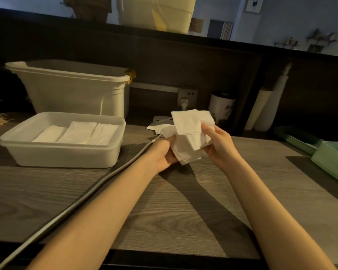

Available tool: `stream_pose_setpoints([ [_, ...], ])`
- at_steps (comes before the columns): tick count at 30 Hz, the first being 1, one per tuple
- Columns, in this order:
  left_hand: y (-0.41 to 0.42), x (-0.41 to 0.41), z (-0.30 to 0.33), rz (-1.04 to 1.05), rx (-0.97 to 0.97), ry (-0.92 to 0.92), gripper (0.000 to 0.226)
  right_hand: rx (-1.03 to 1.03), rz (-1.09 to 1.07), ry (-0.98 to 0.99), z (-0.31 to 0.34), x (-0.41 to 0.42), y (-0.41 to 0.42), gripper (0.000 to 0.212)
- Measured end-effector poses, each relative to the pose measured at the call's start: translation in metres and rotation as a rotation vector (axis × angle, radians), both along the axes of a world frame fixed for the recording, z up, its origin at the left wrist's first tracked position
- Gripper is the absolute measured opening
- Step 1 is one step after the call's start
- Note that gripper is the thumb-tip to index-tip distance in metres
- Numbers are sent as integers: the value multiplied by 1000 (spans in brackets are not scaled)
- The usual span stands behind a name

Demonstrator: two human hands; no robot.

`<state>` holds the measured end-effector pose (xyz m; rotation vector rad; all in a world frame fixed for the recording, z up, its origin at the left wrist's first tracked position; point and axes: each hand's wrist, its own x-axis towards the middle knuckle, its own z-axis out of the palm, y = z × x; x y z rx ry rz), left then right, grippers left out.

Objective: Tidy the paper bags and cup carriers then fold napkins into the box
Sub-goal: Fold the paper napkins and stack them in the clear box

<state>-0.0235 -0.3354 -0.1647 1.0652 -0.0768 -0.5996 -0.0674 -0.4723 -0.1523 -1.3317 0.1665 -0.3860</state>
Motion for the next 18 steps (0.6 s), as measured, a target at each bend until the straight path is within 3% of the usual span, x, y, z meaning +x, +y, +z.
stream_pose_setpoints([
  [6, -2, 0, 0, -67, -7, -74, 27, -236, -193, 49, -11, 4, 8, 18],
  [11, 1, 1, 1, -67, -16, -78, 22, -415, -283, 19, -12, 5, 12, 14],
  [18, 2, 7, -3, 17, 127, -132, 27, -442, -293, -8, -7, 2, 13, 22],
])
